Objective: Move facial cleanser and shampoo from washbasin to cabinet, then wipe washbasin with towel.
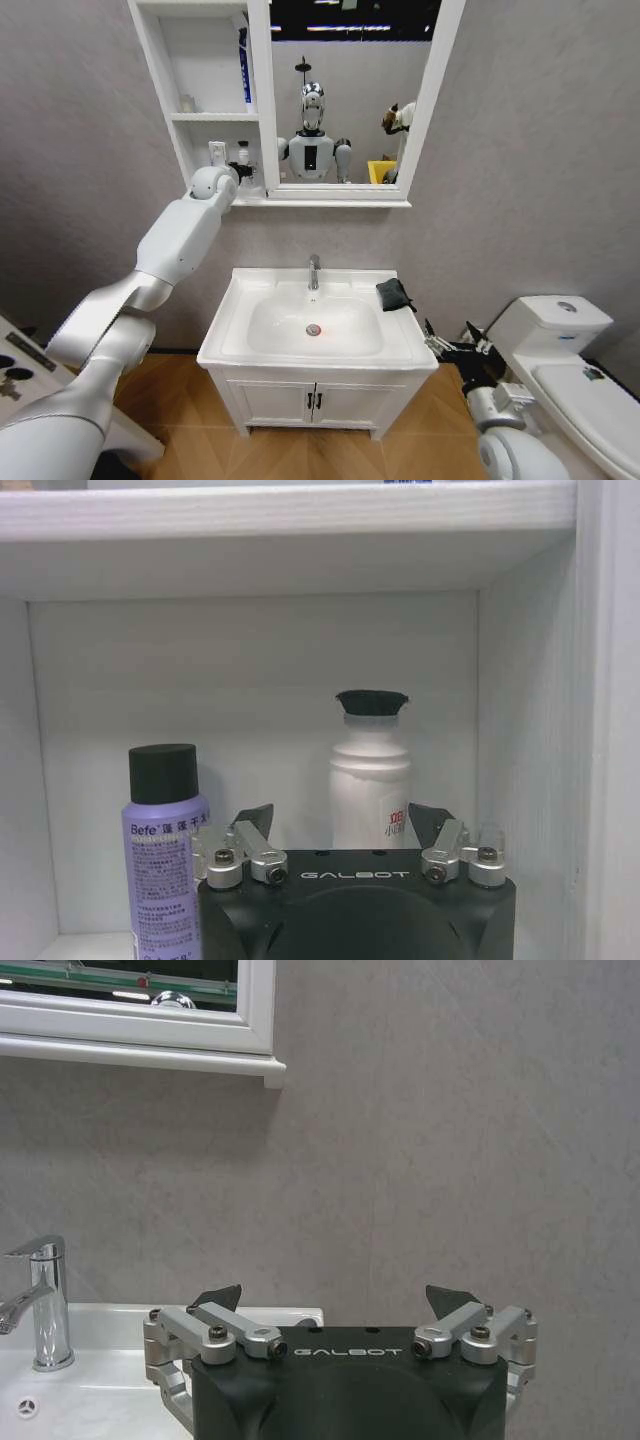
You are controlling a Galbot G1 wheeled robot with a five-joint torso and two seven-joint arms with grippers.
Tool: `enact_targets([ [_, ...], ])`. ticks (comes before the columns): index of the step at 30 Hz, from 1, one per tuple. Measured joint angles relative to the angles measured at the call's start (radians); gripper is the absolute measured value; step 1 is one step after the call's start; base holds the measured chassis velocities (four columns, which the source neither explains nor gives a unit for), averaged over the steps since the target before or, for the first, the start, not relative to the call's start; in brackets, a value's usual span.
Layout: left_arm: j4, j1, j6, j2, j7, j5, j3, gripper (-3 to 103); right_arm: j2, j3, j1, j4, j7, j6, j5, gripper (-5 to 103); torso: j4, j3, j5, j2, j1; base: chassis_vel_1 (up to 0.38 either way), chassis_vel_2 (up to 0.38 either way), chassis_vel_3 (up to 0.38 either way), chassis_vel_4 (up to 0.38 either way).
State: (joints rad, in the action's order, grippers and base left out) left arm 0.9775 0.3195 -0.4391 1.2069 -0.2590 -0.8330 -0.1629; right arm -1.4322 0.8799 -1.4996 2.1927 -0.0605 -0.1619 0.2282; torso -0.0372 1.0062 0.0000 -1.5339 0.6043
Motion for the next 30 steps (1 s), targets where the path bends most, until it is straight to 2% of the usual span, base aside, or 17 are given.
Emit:
enact_targets([
  [5,0.071,-0.029,-0.009,-0.04,-0.017,-0.006,0.017,97,-0.001,-0.006,-0.002,-0.002,-0.001,0.002,-0.006,100,0.0,0.0,0.0,0.0,0.0,0.0,0.0,0.0,0.0],
  [9,0.135,-0.061,-0.03,-0.067,-0.04,-0.026,0.037,100,-0.001,-0.01,-0.001,-0.001,-0.001,0.002,-0.007,100,0.0,0.0,-0.0001,0.0,0.0,0.0,0.0,0.0,0.0],
  [11,0.268,-0.121,-0.069,-0.102,-0.072,-0.062,0.086,100,0.001,-0.011,0.001,0.007,-0.001,-0.001,-0.005,100,-0.0001,0.0,-0.0002,0.0,0.0,0.0,0.0,0.0,0.0],
  [12,0.268,-0.121,-0.069,-0.102,-0.072,-0.062,0.086,100,0.001,-0.011,0.001,0.007,-0.001,-0.001,-0.005,100,-0.0001,0.0,-0.0002,0.0,0.0,0.0,0.0,0.0,0.0],
  [13,0.325,-0.145,-0.077,-0.115,-0.081,-0.069,0.104,100,0.002,-0.01,0.001,0.01,-0.001,-0.003,-0.003,100,0.0001,0.0,-0.0002,0.0,0.0,0.0,0.0,0.0,0.0],
  [14,0.539,-0.256,-0.084,-0.173,-0.129,-0.112,0.163,100,0.007,-0.002,0.001,0.016,0.001,-0.006,0.005,100,0.0005,0.0,0.0003,0.0,0.0,0.0,0.0,0.0,0.0],
  [16,0.587,-0.293,-0.083,-0.19,-0.142,-0.129,0.179,100,0.008,-0.001,0.001,0.017,0.001,-0.006,0.006,100,0.0005,0.0,0.0004,0.0,0.0,0.0,0.0,0.0,0.0],
  [17,0.704,-0.405,-0.076,-0.237,-0.157,-0.148,0.222,100,0.009,0.0,0.0,0.019,0.002,-0.007,0.01,100,0.0003,0.0,-0.0002,0.0,0.0,0.0,0.0,0.0,0.0],
  [19,0.82,-0.544,-0.045,-0.295,-0.158,-0.126,0.278,100,0.01,0.0,0.001,0.02,0.003,-0.007,0.012,100,0.0,0.0,-0.0004,0.0,0.0,0.0,0.0,0.0,0.0],
  [20,0.82,-0.544,-0.045,-0.295,-0.158,-0.126,0.278,100,0.01,0.0,0.001,0.02,0.003,-0.007,0.012,100,0.0,0.0,-0.0004,0.0,0.0,0.0,0.0,0.0,0.0],
  [22,0.956,-0.788,-0.014,-0.344,-0.158,-0.063,0.397,100,0.011,-0.002,0.006,0.021,0.004,-0.01,0.013,100,-0.0008,0.0,-0.0006,0.0,0.0,0.0,0.0,0.0,0.0],
  [24,1.043,-0.977,0.0,-0.342,-0.164,-0.006,0.498,100,0.014,-0.008,0.014,0.022,0.004,-0.015,0.013,100,-0.0006,0.0,-0.0003,0.0,0.0,0.0,0.0,0.0,0.0],
  [25,1.043,-0.977,0.0,-0.342,-0.164,-0.006,0.498,100,0.014,-0.008,0.014,0.022,0.004,-0.015,0.013,100,-0.0006,0.0,-0.0003,0.0,0.0,0.0,0.0,0.0,0.0],
  [27,1.098,-1.098,0.007,-0.319,-0.168,0.042,0.558,100,0.014,-0.013,0.019,0.022,0.004,-0.018,0.013,100,-0.0002,0.0,0.0002,0.0,0.0,0.0,0.0,0.0,0.0],
  [28,1.166,-1.236,0.014,-0.283,-0.168,0.109,0.619,100,0.014,-0.018,0.024,0.023,0.004,-0.021,0.012,100,0.0002,0.0,-0.0006,0.0,0.0,0.0,0.0,0.0,0.0],
  [29,1.166,-1.236,0.014,-0.283,-0.168,0.109,0.619,100,0.014,-0.018,0.024,0.023,0.004,-0.021,0.012,100,0.0002,0.0,-0.0006,0.0,0.0,0.0,0.0,0.0,0.0],
  [30,1.215,-1.323,0.017,-0.257,-0.161,0.159,0.656,100,0.013,-0.022,0.027,0.023,0.004,-0.023,0.012,100,0.0005,0.0,-0.0001,0.0,0.0,0.0,0.0,0.0,0.0],
])
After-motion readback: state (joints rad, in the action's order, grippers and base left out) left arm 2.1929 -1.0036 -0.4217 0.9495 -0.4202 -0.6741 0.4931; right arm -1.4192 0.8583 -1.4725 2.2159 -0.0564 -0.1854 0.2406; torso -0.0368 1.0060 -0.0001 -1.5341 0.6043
